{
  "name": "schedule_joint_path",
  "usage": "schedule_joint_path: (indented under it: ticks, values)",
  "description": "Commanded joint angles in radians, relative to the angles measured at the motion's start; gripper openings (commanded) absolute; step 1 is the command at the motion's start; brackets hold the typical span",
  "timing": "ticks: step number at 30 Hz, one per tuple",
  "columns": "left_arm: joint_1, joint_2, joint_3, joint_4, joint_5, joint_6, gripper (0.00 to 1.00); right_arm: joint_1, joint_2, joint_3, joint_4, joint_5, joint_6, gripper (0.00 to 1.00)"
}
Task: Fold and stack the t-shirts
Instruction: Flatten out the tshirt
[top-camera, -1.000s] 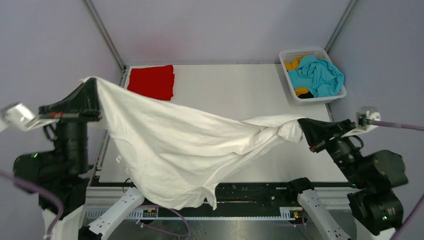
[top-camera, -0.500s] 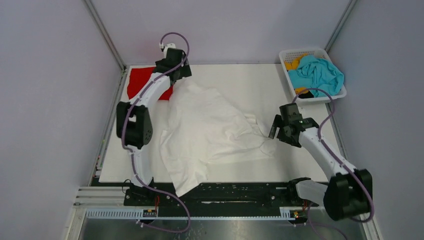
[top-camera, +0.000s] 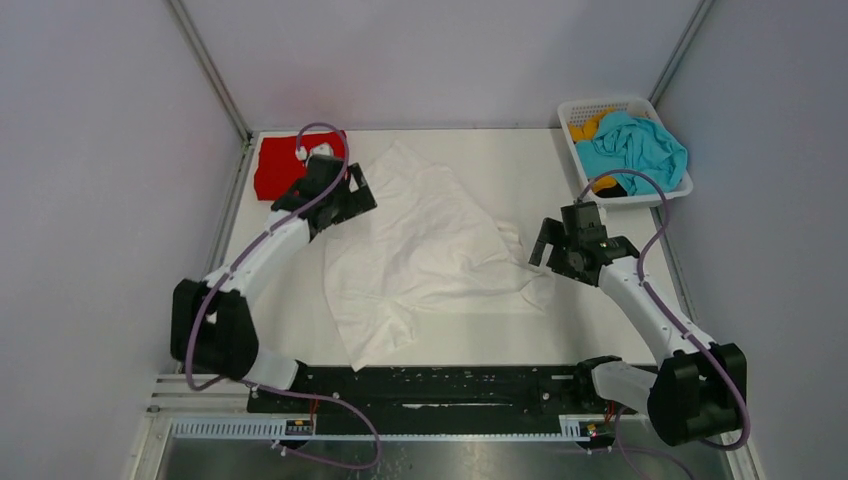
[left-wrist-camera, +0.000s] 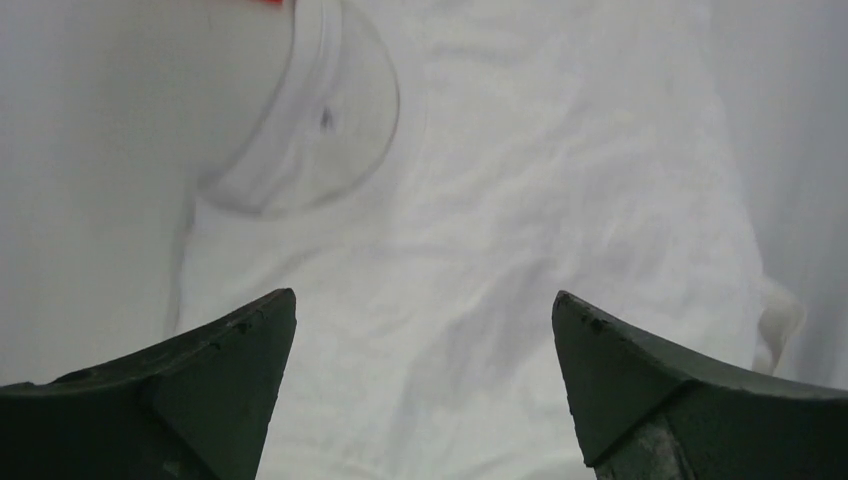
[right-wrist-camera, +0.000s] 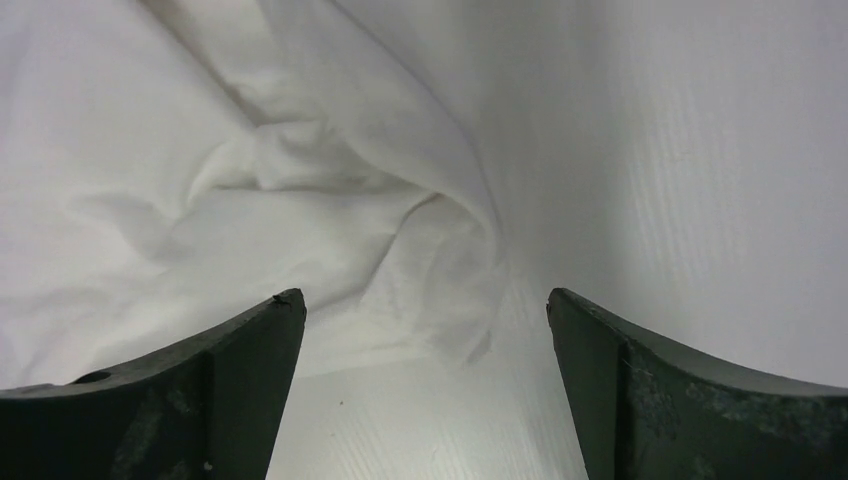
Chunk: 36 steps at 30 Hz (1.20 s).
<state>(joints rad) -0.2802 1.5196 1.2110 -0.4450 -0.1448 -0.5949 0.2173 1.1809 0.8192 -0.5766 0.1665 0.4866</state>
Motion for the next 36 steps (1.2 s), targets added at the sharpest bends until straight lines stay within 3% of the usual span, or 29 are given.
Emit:
schedule_joint_path:
  ticks: [1, 6, 12, 19, 28, 31, 36]
  values:
    - [-0.087, -0.167, -0.250, 0.076, 0.051, -0.113, 0.99, 0.036, -0.069, -0.047, 0.117, -0.158, -0.033, 0.99]
    - [-0.185, -0.284, -0.475, 0.171, 0.134, -0.201, 0.99, 0.108, -0.046, -0.090, 0.204, -0.273, 0.011, 1.00]
    - [-0.200, -0.192, -0.555, 0.286, 0.160, -0.227, 0.99, 0.155, 0.129, -0.106, 0.268, -0.299, 0.072, 1.00]
    - [-0.164, 0.068, -0.427, 0.327, 0.149, -0.210, 0.99, 0.155, 0.278, -0.035, 0.259, -0.176, 0.050, 1.00]
    - [-0.051, 0.337, -0.116, 0.282, 0.232, -0.158, 0.99, 0.149, 0.470, 0.183, 0.186, 0.026, -0.011, 0.99]
    - [-0.052, 0.274, -0.126, 0.273, 0.245, -0.142, 0.99, 0.150, 0.436, 0.197, 0.136, 0.061, -0.016, 0.99]
    - [-0.070, 0.035, -0.292, 0.238, 0.202, -0.156, 0.99, 0.151, 0.321, 0.121, 0.105, 0.083, -0.043, 1.00]
